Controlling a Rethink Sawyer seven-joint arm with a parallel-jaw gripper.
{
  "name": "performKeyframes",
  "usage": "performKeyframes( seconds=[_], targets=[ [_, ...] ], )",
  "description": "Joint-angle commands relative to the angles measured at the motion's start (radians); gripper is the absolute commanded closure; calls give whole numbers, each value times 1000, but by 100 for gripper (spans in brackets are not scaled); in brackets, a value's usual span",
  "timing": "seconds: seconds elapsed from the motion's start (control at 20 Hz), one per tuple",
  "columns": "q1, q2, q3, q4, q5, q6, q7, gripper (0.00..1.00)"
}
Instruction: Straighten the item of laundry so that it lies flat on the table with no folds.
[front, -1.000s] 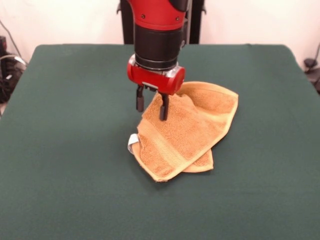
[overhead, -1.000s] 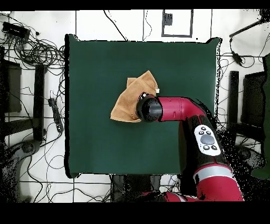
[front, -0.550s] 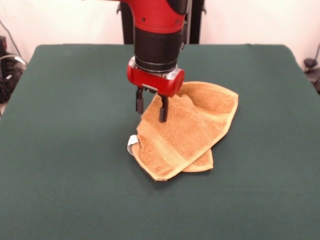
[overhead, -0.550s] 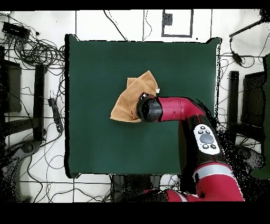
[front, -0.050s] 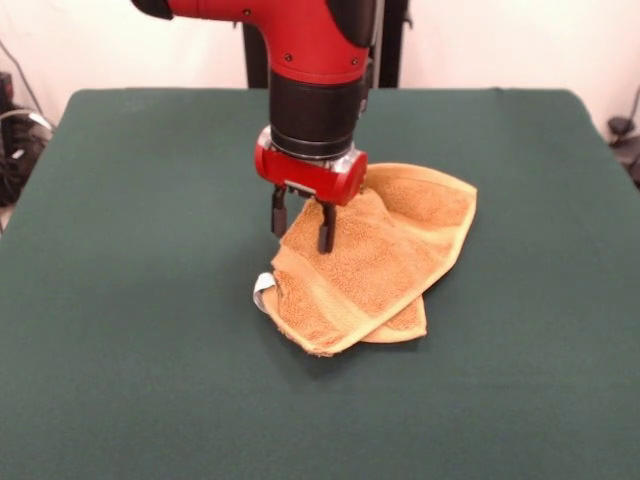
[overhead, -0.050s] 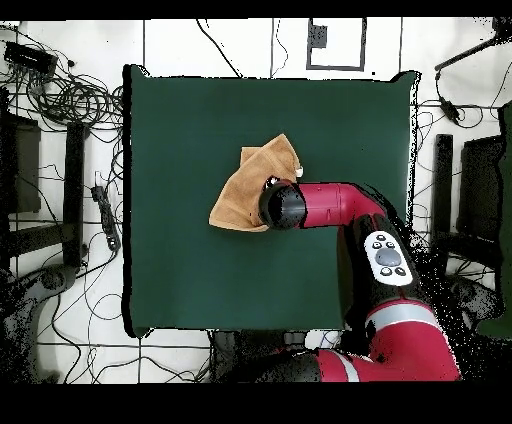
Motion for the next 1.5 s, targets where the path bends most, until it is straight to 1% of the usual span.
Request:
performKeyframes(
  seconds=[0.05, 0.2, 0.35, 0.4, 0.95, 1.25, 1.3, 1.5],
  targets=[
    [11, 77, 123, 21, -45, 18, -135, 0],
    [6, 79, 122, 28, -13, 30, -101, 0],
    [7, 78, 123, 23, -19, 37, -113, 0],
    [7, 79, 125, 21, -21, 41, -118, 100],
    [6, 82, 129, 15, -34, 43, -120, 100],
    [7, 79, 128, 20, -38, 43, -118, 100],
    [9, 75, 125, 34, -41, 33, -113, 100],
    [8, 72, 131, 20, -41, 67, -139, 100]
  ],
)
